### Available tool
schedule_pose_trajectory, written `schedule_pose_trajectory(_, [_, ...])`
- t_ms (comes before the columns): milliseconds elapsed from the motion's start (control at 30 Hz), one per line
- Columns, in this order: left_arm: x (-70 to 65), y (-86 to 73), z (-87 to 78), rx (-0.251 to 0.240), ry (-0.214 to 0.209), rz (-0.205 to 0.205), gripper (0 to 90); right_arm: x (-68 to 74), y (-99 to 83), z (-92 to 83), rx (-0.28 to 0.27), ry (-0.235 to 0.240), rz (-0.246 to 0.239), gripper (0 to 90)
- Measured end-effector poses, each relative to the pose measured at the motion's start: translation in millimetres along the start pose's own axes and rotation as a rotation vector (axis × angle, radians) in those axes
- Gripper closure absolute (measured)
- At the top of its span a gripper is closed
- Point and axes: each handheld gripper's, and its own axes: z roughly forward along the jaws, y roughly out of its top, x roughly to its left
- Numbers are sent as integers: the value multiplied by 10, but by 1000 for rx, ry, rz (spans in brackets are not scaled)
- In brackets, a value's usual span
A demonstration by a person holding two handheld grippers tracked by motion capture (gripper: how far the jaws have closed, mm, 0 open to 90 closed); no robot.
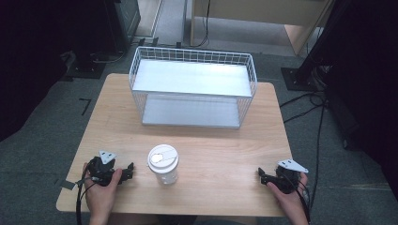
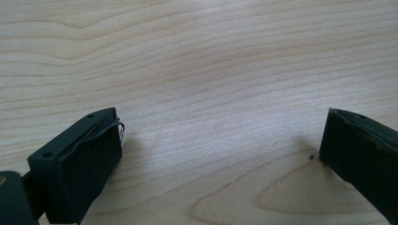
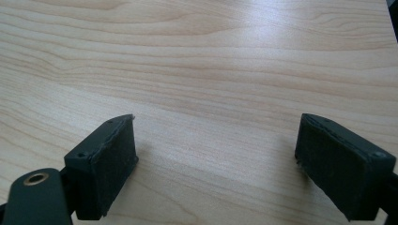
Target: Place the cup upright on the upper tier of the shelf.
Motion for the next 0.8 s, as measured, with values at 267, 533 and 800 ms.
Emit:
schedule_pose_trajectory(267, [-11, -12, -9, -4, -2, -2, 0, 0, 0, 0, 0, 0, 0, 128])
schedule_pose_trajectory(533, [-17, -44, -46, -4, -3, 20, 0, -3, 0, -1, 0, 3, 5, 127])
schedule_pose_trajectory(800, [-172, -59, -159, -32, -89, 66, 0, -10, 1, -2, -2, 10, 9, 127])
